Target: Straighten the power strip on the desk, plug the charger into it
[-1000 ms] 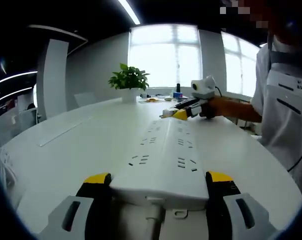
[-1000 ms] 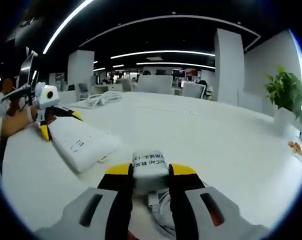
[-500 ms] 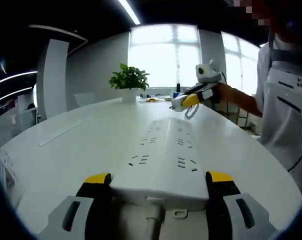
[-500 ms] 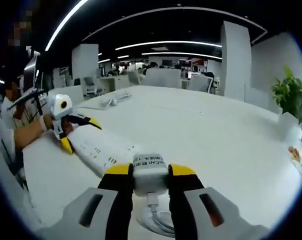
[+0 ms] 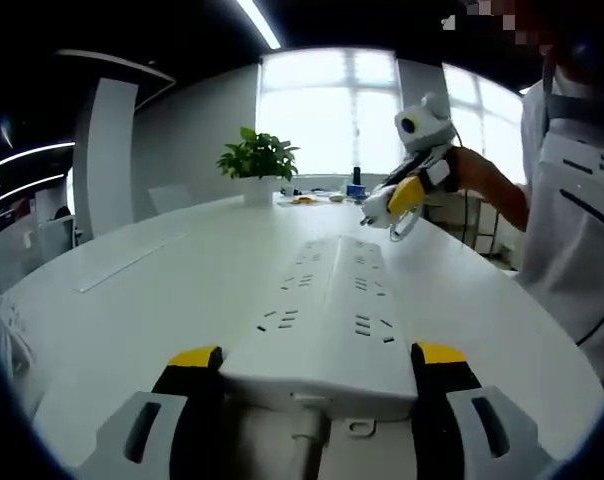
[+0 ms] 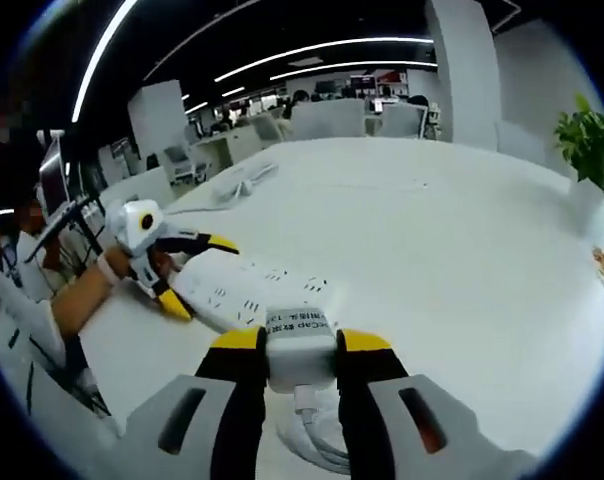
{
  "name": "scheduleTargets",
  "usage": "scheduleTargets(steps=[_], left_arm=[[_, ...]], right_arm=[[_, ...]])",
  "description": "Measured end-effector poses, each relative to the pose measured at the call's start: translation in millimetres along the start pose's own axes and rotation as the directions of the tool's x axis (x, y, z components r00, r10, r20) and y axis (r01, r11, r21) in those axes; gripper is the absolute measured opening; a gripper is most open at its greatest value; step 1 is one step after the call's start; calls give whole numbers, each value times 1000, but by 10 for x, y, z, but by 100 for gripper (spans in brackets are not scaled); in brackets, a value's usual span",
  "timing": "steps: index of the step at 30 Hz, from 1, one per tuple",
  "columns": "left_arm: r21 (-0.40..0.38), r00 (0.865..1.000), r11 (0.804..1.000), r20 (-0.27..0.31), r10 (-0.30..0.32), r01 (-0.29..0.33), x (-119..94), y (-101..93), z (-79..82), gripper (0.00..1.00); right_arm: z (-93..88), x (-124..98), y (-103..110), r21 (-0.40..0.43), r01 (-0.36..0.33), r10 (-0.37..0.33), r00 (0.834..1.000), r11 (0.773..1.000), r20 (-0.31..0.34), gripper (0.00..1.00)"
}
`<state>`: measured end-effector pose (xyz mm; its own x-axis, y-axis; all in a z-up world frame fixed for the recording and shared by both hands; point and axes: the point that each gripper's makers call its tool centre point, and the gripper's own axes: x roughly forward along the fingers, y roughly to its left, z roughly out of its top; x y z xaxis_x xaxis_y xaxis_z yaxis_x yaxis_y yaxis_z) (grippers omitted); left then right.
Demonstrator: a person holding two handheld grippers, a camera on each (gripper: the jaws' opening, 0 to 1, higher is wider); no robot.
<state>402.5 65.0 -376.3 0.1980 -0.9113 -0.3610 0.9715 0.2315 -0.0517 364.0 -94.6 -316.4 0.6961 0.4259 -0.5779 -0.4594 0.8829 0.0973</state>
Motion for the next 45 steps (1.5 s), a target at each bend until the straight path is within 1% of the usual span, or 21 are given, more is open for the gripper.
scheduleTargets(steps=[3, 5, 6, 7, 8, 10, 12, 17, 22, 23, 25, 26, 28, 30, 31, 33, 34, 36, 39, 42, 45], left_arm=[[0, 1000, 1000, 0, 0, 0, 0, 7, 6, 77], [0, 1000, 1000, 0, 1, -1, 0, 8, 9, 77], [0, 1000, 1000, 0, 1, -1, 0, 7, 11, 77], [0, 1000, 1000, 0, 1, -1, 0, 7, 12, 77], [0, 1000, 1000, -1, 1, -1, -1, 9, 13, 77], [0, 1000, 1000, 0, 0, 0, -7, 9, 18, 77], [1, 1000, 1000, 1, 1, -1, -13, 10, 21, 77], [1, 1000, 1000, 1, -1, 1, -26, 11, 25, 77], [2, 1000, 1000, 1, -1, 1, -33, 11, 28, 77], [2, 1000, 1000, 0, -1, 1, -34, 11, 29, 77], [3, 1000, 1000, -1, -1, 1, -38, 6, 29, 77], [3, 1000, 1000, -1, -3, 3, -39, 1, 27, 77], [3, 1000, 1000, -2, -4, 4, -42, -5, 26, 77], [3, 1000, 1000, -2, -5, 5, -44, -13, 26, 77], [5, 1000, 1000, -3, -11, 11, -53, -28, 23, 77], [6, 1000, 1000, -3, -11, 11, -55, -36, 25, 76], [6, 1000, 1000, -2, -11, 11, -56, -38, 25, 76], [7, 1000, 1000, -2, -11, 11, -56, -41, 27, 76], [6, 1000, 1000, -2, -9, 9, -59, -49, 31, 76], [6, 1000, 1000, -2, -7, 7, -62, -56, 36, 76], [5, 1000, 1000, -2, -5, 5, -64, -61, 41, 76]], right_arm=[[-13, 33, 8, 34, 5, -5, 1000, 999, -10, 26], [-12, 53, 47, 34, 5, -4, 1000, 999, -18, 26], [-33, 76, 63, 27, 8, -7, 999, 1000, -36, 26], [-59, 102, 73, 14, 14, -13, 999, 1000, -52, 26], [-60, 117, 73, -5, 28, -28, 998, 1000, -54, 26], [-35, 122, 73, 5, 39, -38, 998, 999, -54, 26], [-28, 102, 26, 26, 69, -67, 996, 997, -62, 26], [-51, 100, 70, 54, 85, -79, 991, 995, -110, 26], [-38, 98, 74, 60, 119, -108, 980, 991, -167, 26], [-46, 99, 74, 72, 127, -112, 977, 989, -184, 26], [-37, 101, 89, 72, 144, -126, 970, 987, -210, 26], [-45, 97, 93, 66, 155, -136, 963, 986, -232, 26], [-44, 92, 97, 49, 167, -149, 952, 985, -267, 26], [-46, 86, 97, 0, 175, -167, 935, 985, -312, 26], [-30, 94, 92, -15, 189, -184, 929, 982, -320, 26], [0, 115, 95, -9, 208, -199, 921, 978, -334, 26], [-10, 110, 95, -10, 215, -205, 914, 977, -349, 26], [-12, 108, 97, -15, 221, -211, 908, 975, -361, 26], [-13, 110, 72, 9, 234, -213, 900, 972, -380, 26], [7, 119, 71, 40, 248, -214, 898, 968, -383, 26], [38, 147, 70, 37, 256, -222, 895, 966, -386, 26]])
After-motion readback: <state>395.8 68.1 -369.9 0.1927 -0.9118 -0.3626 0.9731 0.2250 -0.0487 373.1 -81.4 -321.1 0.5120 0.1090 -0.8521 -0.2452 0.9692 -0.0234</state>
